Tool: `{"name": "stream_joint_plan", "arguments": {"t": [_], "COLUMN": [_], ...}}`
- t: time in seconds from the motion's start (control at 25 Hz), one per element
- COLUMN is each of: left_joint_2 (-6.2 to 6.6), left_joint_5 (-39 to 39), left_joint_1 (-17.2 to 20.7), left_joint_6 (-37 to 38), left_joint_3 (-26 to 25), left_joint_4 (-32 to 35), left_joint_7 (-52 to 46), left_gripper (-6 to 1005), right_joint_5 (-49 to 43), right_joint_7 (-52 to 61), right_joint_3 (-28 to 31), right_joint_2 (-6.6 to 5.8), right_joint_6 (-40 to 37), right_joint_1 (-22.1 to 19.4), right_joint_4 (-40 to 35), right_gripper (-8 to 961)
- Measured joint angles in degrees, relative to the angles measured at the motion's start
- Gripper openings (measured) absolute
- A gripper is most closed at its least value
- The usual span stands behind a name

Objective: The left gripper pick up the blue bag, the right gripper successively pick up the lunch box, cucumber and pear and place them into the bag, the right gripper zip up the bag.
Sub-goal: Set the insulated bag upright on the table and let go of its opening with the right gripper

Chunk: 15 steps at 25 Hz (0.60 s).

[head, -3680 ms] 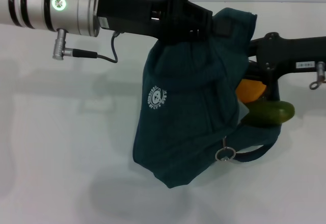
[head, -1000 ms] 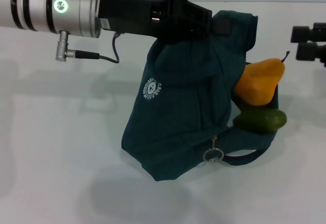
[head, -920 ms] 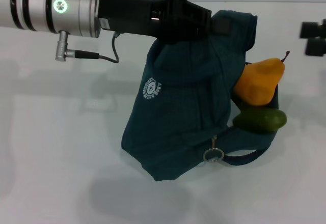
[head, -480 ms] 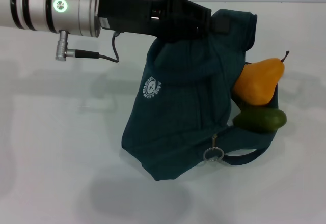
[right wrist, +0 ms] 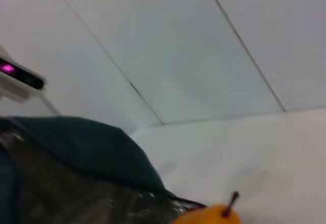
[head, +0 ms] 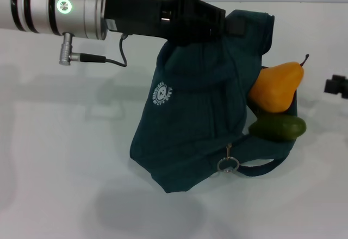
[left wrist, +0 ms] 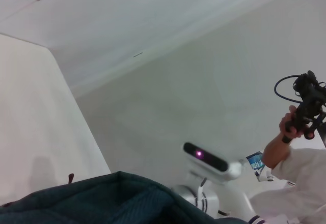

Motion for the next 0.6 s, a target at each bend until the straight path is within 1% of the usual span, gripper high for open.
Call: {"name": "stream_joint_plan", "arguments": {"t": [0.16,0.32,0.48,0.6], "left_joint_2": [0.0,0.0,0.0,0.0], "left_joint_5": [0.0,0.0,0.0,0.0], "left_joint_1": [0.2,0.2,0.2,0.2], "left_joint_6": [0.0,0.0,0.0,0.0], "left_joint_3": [0.0,-0.1,-0.1,-0.1], "left_joint_4": [0.0,0.0,0.0,0.0], "left_joint_7": [0.0,0.0,0.0,0.0], "left_gripper": [71,71,71,71], "right_joint_5": [-0.5,-0.9,-0.9,-0.9], "right_joint_7": [0.2,0.3,0.4,0.4], "right_joint_3": [-1.7,-2.9,-5.5,-6.2], "right_joint_2": [0.9,1.25,2.06,2.55], "right_joint_6": [3.4,6.0,8.8,9.9], "right_joint_1": [0.1,0.7,1.2,1.7], "right_joint_4": [1.0,3.3,4.0,4.2], "right_gripper": [509,509,508,508]}}
